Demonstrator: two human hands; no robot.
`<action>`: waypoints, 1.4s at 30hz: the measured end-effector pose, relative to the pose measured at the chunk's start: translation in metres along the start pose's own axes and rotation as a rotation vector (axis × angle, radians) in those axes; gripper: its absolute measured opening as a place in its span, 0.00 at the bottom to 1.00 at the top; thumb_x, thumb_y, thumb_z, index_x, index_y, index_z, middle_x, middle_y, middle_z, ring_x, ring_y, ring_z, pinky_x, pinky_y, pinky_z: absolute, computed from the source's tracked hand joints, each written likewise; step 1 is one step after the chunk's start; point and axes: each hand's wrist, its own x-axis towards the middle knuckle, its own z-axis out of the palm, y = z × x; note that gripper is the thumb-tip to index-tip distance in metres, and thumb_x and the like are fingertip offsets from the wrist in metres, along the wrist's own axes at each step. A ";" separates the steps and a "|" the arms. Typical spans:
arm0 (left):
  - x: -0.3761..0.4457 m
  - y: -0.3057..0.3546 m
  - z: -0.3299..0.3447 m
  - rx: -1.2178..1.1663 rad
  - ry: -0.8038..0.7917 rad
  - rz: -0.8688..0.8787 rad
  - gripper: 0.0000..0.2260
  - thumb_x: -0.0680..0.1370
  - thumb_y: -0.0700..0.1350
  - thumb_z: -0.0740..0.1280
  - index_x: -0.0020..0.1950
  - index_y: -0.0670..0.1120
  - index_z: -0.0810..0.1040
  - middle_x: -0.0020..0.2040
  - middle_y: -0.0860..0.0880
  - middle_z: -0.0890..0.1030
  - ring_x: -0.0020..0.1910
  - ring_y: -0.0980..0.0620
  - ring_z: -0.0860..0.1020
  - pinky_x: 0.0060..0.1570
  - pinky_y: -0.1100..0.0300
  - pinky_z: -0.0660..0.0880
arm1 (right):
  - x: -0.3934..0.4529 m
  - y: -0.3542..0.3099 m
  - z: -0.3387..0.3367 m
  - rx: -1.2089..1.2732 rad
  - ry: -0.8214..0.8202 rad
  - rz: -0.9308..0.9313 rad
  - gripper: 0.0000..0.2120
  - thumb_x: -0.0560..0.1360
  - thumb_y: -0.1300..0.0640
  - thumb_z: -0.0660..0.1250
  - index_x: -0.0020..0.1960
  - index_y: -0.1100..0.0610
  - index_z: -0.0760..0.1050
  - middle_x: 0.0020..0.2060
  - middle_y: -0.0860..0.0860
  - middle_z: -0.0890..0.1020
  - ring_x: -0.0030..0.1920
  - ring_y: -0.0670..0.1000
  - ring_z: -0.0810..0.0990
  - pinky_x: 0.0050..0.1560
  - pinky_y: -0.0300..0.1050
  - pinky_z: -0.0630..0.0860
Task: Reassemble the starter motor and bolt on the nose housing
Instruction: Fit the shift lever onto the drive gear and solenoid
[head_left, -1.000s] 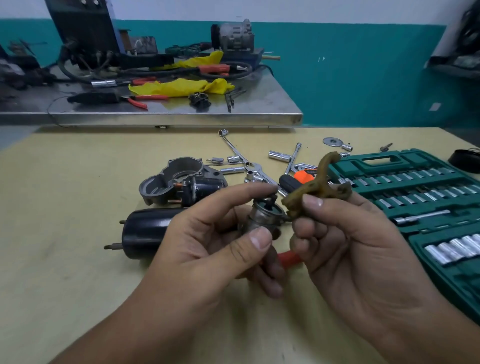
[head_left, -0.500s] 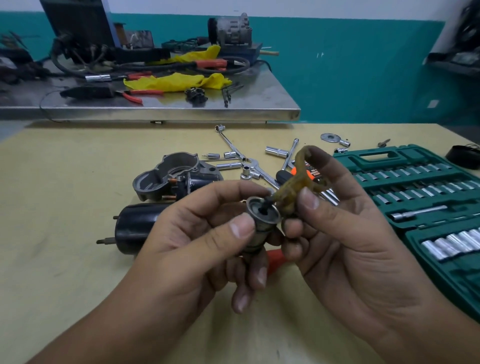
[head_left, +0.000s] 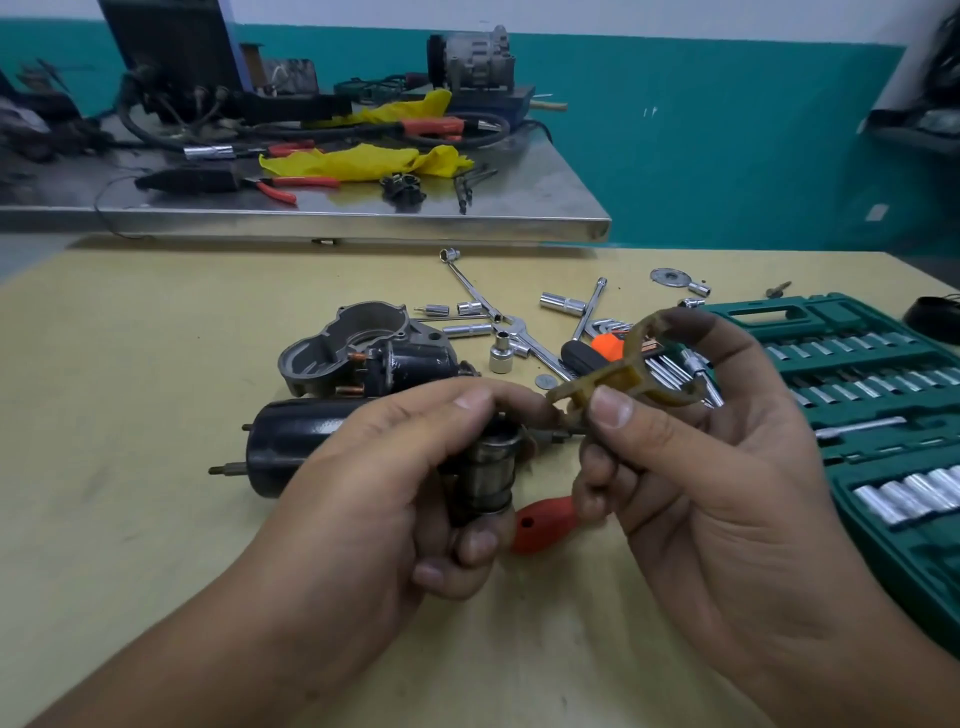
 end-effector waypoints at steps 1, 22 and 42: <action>0.000 0.002 -0.001 -0.002 0.002 -0.013 0.11 0.73 0.47 0.66 0.47 0.44 0.85 0.41 0.41 0.74 0.25 0.51 0.67 0.28 0.68 0.60 | 0.000 0.000 0.000 0.002 0.011 -0.011 0.32 0.57 0.68 0.78 0.57 0.51 0.74 0.31 0.58 0.81 0.23 0.53 0.77 0.24 0.44 0.74; 0.000 0.004 -0.009 0.011 -0.117 0.081 0.13 0.74 0.54 0.76 0.53 0.48 0.83 0.41 0.35 0.83 0.20 0.58 0.62 0.23 0.70 0.62 | -0.002 -0.002 -0.002 -0.231 0.004 -0.117 0.28 0.56 0.60 0.80 0.51 0.44 0.76 0.32 0.61 0.83 0.23 0.55 0.78 0.24 0.45 0.74; -0.002 0.011 -0.007 0.259 0.020 0.058 0.17 0.68 0.55 0.74 0.48 0.44 0.87 0.38 0.25 0.76 0.22 0.54 0.63 0.21 0.68 0.61 | -0.006 0.000 -0.002 -0.506 -0.065 -0.169 0.28 0.59 0.63 0.82 0.57 0.50 0.81 0.40 0.58 0.87 0.34 0.55 0.87 0.30 0.46 0.82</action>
